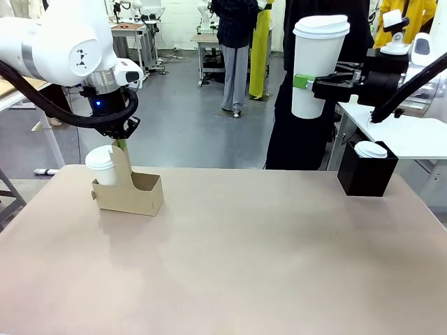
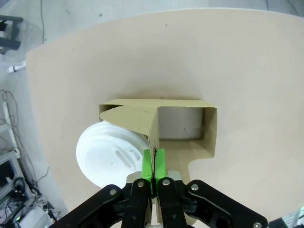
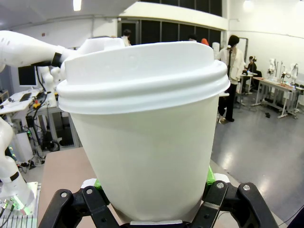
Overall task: Pour a drink into a cup and package it in a carrier.
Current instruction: Position the Cup Carrier in the center of the table.
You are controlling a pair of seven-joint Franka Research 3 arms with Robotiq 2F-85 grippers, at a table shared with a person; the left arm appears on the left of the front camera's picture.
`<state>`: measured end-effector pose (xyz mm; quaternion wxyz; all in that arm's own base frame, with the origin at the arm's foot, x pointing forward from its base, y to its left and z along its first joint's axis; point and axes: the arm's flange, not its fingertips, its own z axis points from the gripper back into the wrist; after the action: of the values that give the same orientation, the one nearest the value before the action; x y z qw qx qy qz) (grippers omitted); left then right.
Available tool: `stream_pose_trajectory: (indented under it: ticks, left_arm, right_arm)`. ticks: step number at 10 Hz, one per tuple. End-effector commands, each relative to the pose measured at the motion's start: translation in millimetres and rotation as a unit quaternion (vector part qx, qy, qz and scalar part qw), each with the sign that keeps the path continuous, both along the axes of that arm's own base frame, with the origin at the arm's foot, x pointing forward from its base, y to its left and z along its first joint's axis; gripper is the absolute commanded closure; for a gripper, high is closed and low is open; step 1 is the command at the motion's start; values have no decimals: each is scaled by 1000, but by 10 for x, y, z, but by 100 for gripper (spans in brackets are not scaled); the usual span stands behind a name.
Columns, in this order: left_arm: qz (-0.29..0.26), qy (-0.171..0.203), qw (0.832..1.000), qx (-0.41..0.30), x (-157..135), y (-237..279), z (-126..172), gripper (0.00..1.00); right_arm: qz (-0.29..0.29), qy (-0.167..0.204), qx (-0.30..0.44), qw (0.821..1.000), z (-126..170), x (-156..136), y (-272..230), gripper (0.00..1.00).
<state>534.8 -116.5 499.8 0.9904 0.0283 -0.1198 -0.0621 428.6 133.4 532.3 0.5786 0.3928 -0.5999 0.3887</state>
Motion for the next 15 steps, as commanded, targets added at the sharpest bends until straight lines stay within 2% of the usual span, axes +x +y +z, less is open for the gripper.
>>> stream_pose_trajectory:
  ticks: [1, 3, 4, 5, 7, 10, 12, 15]
  left_arm:
    - [1, -9, 1000, 2, -2, 8, -16, 100]
    - [1, -9, 1000, 2, -2, 8, -16, 100]
    - [0, -3, 1000, -1, 7, -2, 2, 94]
    - [25, -4, 999, -20, -109, -54, 191, 98]
    - [48, -20, 998, -25, -363, -349, 560, 98]
    - [61, -10, 997, -53, -903, -1110, 871, 98]
    - [73, -28, 993, -85, -1222, -1573, 901, 98]
    - [96, -46, 990, -87, -1568, -2123, 753, 98]
  right_arm:
    - [-4, -6, -1, 1000, 32, -21, 15, 20]
    - [-4, -6, -1, 1000, 32, -21, 15, 20]
    - [-4, -6, -1, 1000, 32, -21, 15, 20]
    - [-4, -6, -1, 1000, 32, -21, 15, 20]
    - [-4, -6, -1, 1000, 32, -21, 15, 20]
    - [-4, -6, -1, 1000, 32, -21, 15, 20]
    - [-4, -6, -1, 1000, 32, -21, 15, 20]
    - [-4, -6, -1, 1000, 32, -21, 15, 20]
